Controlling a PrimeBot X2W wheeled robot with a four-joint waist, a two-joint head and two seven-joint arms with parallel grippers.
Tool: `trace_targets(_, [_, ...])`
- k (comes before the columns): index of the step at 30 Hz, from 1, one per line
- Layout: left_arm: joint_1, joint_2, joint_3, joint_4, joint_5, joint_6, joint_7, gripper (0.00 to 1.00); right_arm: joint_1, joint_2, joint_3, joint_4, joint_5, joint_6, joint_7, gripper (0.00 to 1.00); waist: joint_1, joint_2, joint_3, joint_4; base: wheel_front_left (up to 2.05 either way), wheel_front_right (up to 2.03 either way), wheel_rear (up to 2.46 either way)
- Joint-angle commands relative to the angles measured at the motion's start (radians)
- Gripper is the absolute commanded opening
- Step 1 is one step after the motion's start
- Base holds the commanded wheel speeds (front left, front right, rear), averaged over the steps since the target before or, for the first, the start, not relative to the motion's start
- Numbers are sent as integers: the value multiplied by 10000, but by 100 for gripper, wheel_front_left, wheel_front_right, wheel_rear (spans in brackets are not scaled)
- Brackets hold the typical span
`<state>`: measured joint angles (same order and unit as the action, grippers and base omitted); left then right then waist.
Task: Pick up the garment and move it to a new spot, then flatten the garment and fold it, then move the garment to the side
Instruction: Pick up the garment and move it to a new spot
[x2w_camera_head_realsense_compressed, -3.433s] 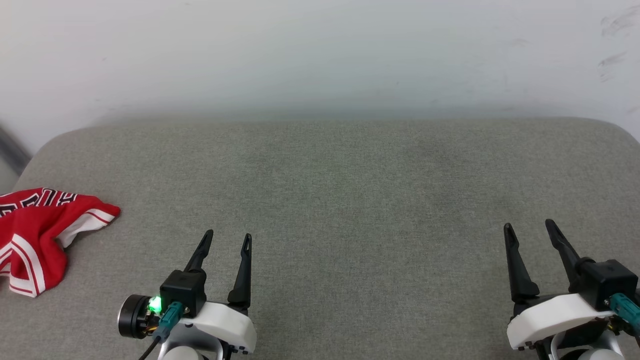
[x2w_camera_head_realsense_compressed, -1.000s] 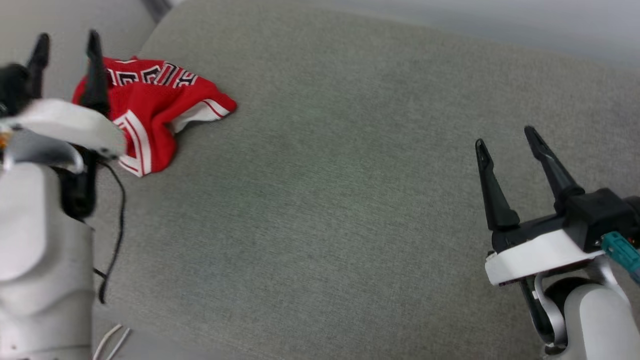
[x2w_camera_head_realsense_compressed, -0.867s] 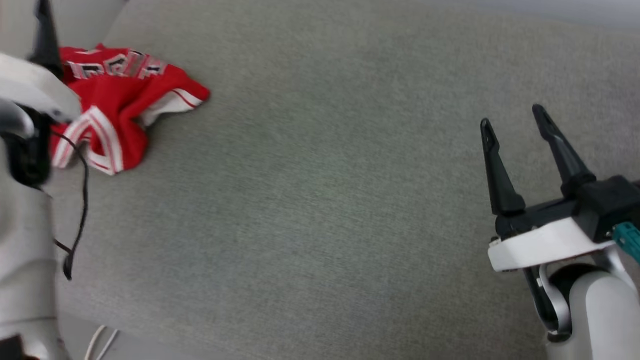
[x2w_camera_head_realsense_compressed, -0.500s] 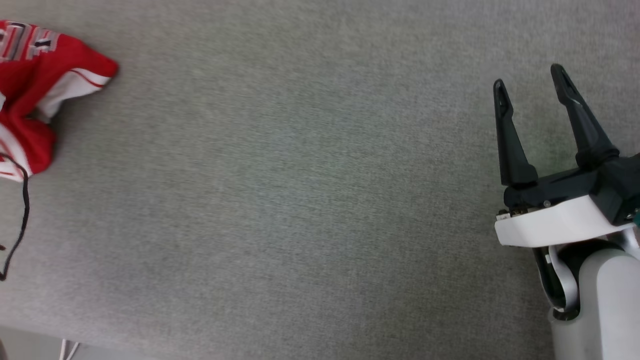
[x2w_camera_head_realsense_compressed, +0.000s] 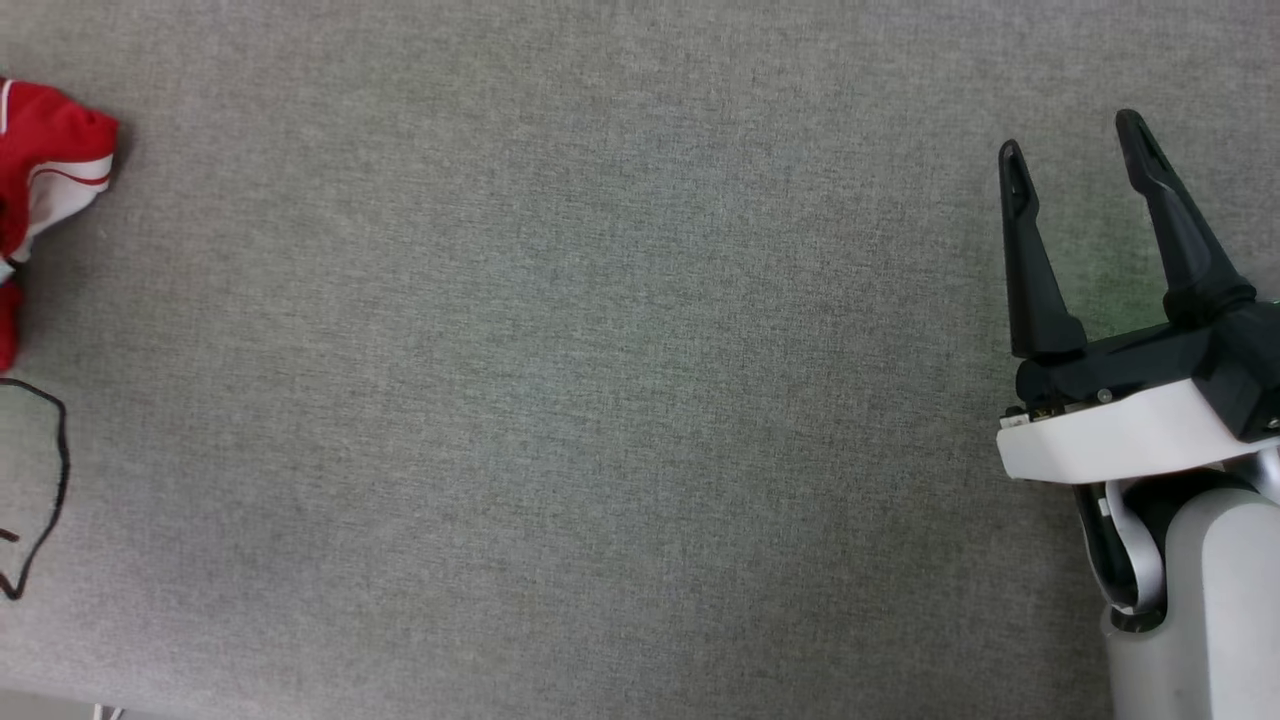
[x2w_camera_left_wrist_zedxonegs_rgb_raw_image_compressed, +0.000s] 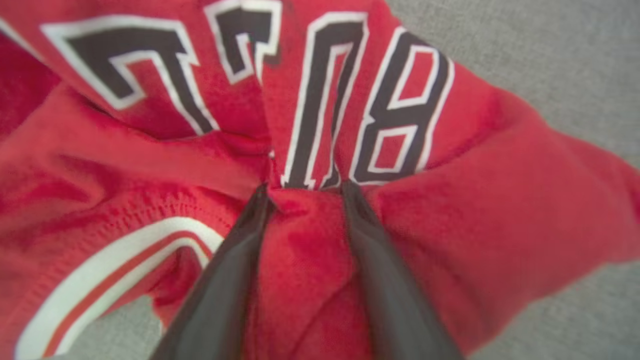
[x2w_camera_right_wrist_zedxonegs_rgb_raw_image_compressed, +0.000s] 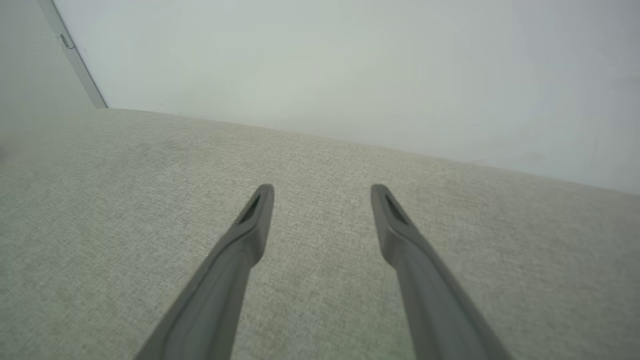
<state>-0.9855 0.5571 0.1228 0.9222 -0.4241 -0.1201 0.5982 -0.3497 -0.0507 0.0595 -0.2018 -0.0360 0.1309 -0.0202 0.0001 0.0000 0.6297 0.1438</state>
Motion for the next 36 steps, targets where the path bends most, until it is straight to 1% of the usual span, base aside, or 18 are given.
trace_targets(1, [601,-315,-228,352,109,-24,-8,0,-65,8,-10,-26,81,-3,-13,100,-1,0,-123,37,0,0,0])
trace_targets(4, [407,-151,-340,164,122,-52,-463,0,-36,8,-16,-23,105,-3,-23,100,-1,0,-332,73,0,0,0])
trace_targets(7, [151,77,-451,-149,328,-58,-1331,0,33,8,-14,-34,158,-5,-61,100,-1,0,-603,97,0,0,0])
trace_targets(11, [-56,200,-579,-336,634,60,-2916,0,257,6,-106,37,266,-3,-122,100,-1,0,-1107,122,0,0,0])
trace_targets(14, [-312,173,-534,-479,758,162,-4208,0,406,6,-173,155,437,-3,-188,100,-1,0,-1592,121,0,0,0])
trace_targets(18, [-679,122,-750,-707,985,83,-5975,0,583,8,-230,263,614,-3,-230,100,-1,0,-2054,77,0,0,0])
trace_targets(21, [-941,14,-1050,-806,1193,39,-7061,0,772,8,-284,355,796,-5,-286,100,-1,0,-2414,-28,0,0,0])
trace_targets(24, [-1112,-273,-1305,-956,1309,11,-7930,0,909,8,-352,492,977,-5,-405,100,-1,0,-2865,-224,0,0,0])
trace_targets(27, [-976,-640,-1536,-1215,1410,43,-8315,0,1169,8,-462,616,1160,-5,-487,100,-1,0,-3330,-498,0,0,0])
trace_targets(29, [-751,-980,-1665,-1464,1427,74,-8440,0,1337,8,-566,672,1265,-3,-519,100,-1,0,-3612,-690,0,0,0])
trace_targets(33, [-8,-1848,-2014,-2238,1443,237,-8546,0,1713,9,-630,893,1514,-3,-616,100,-1,0,-4239,-1182,0,0,0])
trace_targets(36, [649,-2470,-2357,-2868,1407,240,-8429,0,1985,11,-678,1010,1623,-3,-625,100,-1,0,-4611,-1571,0,0,0])
